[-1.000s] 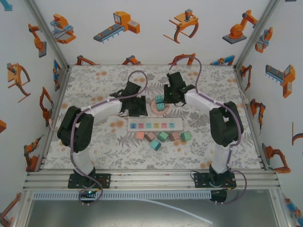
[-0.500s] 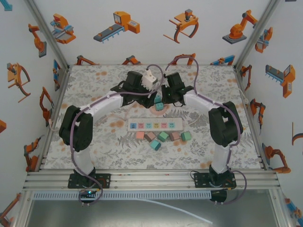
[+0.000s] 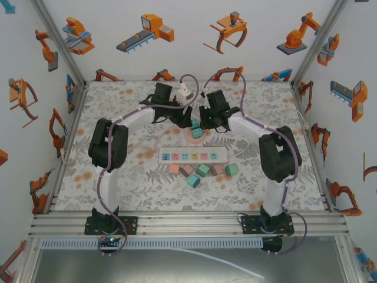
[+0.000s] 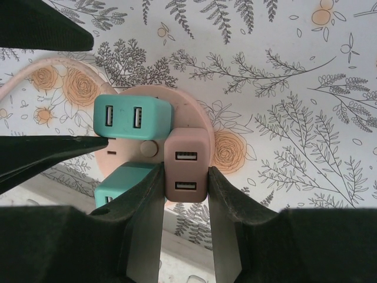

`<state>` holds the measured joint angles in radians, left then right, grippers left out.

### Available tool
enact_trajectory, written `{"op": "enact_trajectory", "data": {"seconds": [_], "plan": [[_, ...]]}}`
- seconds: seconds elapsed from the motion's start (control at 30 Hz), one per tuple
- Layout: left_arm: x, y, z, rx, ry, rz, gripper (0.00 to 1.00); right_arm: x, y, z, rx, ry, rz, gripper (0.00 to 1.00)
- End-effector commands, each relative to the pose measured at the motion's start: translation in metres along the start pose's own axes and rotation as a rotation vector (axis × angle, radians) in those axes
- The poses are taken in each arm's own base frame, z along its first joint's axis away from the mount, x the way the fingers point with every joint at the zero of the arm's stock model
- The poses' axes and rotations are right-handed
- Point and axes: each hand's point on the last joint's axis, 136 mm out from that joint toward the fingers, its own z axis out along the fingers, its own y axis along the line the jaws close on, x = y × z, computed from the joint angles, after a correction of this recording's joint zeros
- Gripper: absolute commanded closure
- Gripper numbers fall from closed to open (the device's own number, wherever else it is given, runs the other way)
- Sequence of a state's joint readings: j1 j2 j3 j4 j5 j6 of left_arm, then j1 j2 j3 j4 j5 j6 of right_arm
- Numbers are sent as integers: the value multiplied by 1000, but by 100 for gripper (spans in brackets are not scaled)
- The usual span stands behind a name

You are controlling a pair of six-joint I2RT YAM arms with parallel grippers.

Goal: Pull the plug off the socket

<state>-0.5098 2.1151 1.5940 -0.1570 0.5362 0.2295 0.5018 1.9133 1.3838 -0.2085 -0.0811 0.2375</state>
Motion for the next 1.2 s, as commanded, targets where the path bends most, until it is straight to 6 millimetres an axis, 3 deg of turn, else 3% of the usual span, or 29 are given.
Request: {"op": "enact_trajectory", "data": {"seconds": [0.0, 0.1, 0.27, 0.3, 0.47, 0.57, 0.63, 0.83, 1.1, 1.17], "plan": [[-6, -12, 6, 83, -9, 10, 40, 5, 11, 10, -36, 25, -19, 100], [1, -10, 13, 73, 21, 0, 46, 4, 13, 11, -30, 24, -23, 100], [6, -13, 25, 61, 35, 16, 71, 7, 17, 14, -26, 38, -31, 100], [7, -14, 25, 61, 42, 22, 72, 7, 17, 13, -23, 38, -30, 100], [12, -23, 28, 112, 47, 16, 71, 9, 17, 12, -17, 45, -35, 100], [12, -27, 29, 144, 40, 17, 48, 9, 17, 11, -14, 45, -41, 100], [13, -28, 30, 157, 41, 21, 50, 10, 17, 11, -12, 46, -41, 100], [11, -27, 28, 162, 27, 31, 79, 11, 17, 11, 13, 57, -52, 100], [-39, -50, -4, 229, -244, 131, 100, 36, 13, 27, 101, 129, -62, 100], [-50, -54, -13, 226, -300, 168, 100, 46, 13, 33, 108, 162, -59, 100]]}}
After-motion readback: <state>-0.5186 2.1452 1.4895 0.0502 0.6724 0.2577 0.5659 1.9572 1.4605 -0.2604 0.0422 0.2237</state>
